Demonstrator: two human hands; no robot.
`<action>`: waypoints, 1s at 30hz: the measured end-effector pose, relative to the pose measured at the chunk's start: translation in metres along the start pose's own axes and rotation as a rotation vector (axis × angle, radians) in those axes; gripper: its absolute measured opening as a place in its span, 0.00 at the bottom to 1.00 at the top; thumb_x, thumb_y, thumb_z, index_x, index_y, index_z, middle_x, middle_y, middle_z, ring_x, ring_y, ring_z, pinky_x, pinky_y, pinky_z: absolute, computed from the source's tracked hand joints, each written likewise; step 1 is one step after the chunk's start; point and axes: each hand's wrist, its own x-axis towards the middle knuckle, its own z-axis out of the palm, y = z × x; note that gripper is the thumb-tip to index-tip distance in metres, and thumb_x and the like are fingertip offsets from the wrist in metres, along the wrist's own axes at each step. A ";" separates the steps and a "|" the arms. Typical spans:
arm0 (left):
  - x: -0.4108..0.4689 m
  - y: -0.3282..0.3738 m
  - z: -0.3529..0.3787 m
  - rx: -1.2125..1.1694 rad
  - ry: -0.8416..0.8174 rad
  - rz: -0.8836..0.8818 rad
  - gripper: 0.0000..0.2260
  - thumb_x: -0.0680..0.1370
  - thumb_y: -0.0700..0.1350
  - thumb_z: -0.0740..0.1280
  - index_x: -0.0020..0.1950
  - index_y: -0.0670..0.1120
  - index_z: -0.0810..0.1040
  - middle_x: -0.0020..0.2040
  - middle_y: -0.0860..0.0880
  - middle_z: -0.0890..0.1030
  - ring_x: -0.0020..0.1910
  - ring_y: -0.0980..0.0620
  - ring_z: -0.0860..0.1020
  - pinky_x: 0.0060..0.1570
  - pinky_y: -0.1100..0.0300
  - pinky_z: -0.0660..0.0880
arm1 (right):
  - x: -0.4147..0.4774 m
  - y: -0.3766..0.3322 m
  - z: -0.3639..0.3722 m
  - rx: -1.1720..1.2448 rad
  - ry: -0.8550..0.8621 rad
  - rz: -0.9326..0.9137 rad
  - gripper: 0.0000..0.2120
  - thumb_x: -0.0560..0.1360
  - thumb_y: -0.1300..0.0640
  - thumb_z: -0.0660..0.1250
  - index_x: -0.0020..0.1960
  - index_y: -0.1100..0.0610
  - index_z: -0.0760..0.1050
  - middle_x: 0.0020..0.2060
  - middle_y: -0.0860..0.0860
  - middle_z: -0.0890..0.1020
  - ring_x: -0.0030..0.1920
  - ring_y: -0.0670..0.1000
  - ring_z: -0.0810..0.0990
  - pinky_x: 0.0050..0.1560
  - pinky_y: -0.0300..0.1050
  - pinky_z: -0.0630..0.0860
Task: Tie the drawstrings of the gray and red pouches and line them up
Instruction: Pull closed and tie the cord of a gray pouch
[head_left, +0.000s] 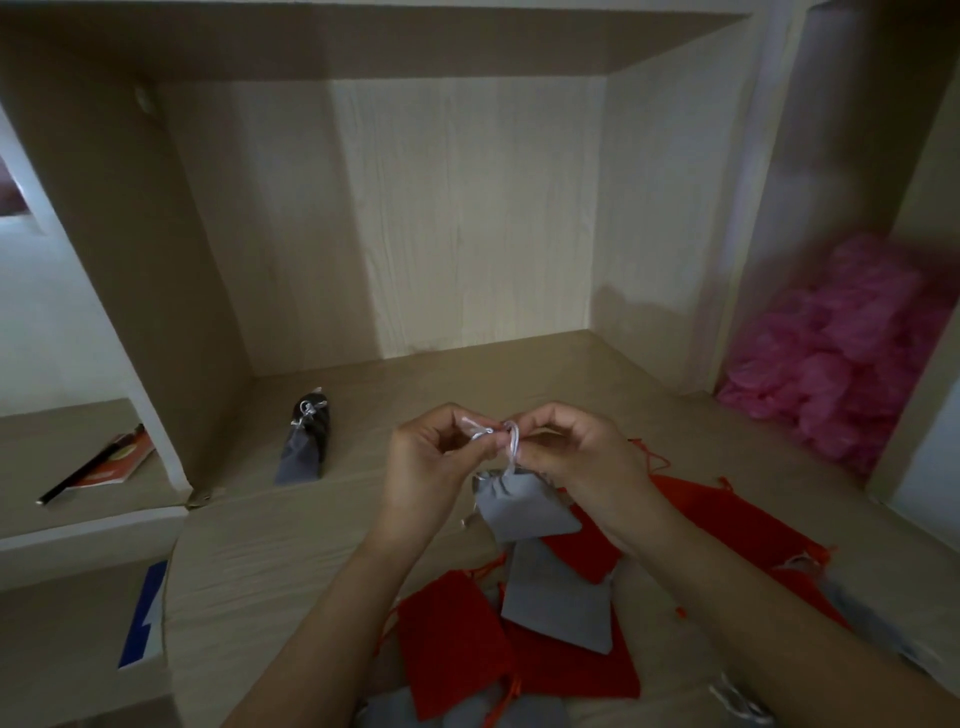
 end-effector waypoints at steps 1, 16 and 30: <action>0.000 0.000 0.000 -0.016 0.001 0.001 0.04 0.68 0.32 0.73 0.36 0.39 0.80 0.34 0.50 0.83 0.35 0.55 0.80 0.37 0.64 0.76 | 0.000 0.000 0.001 0.017 0.020 -0.017 0.07 0.69 0.70 0.71 0.40 0.59 0.79 0.37 0.53 0.84 0.37 0.46 0.82 0.38 0.36 0.76; 0.003 0.004 -0.004 -0.440 -0.085 -0.168 0.12 0.74 0.43 0.65 0.31 0.47 0.81 0.30 0.48 0.80 0.39 0.51 0.79 0.51 0.61 0.76 | 0.014 0.016 -0.032 -0.449 0.278 -0.138 0.15 0.70 0.69 0.69 0.40 0.48 0.79 0.34 0.42 0.80 0.36 0.38 0.78 0.40 0.29 0.72; -0.003 0.011 0.005 -0.436 -0.154 -0.273 0.11 0.71 0.42 0.64 0.29 0.40 0.76 0.27 0.49 0.77 0.28 0.53 0.79 0.46 0.58 0.79 | 0.024 0.024 -0.050 -0.478 0.234 -0.067 0.19 0.72 0.70 0.68 0.38 0.45 0.81 0.39 0.47 0.82 0.39 0.38 0.78 0.44 0.31 0.73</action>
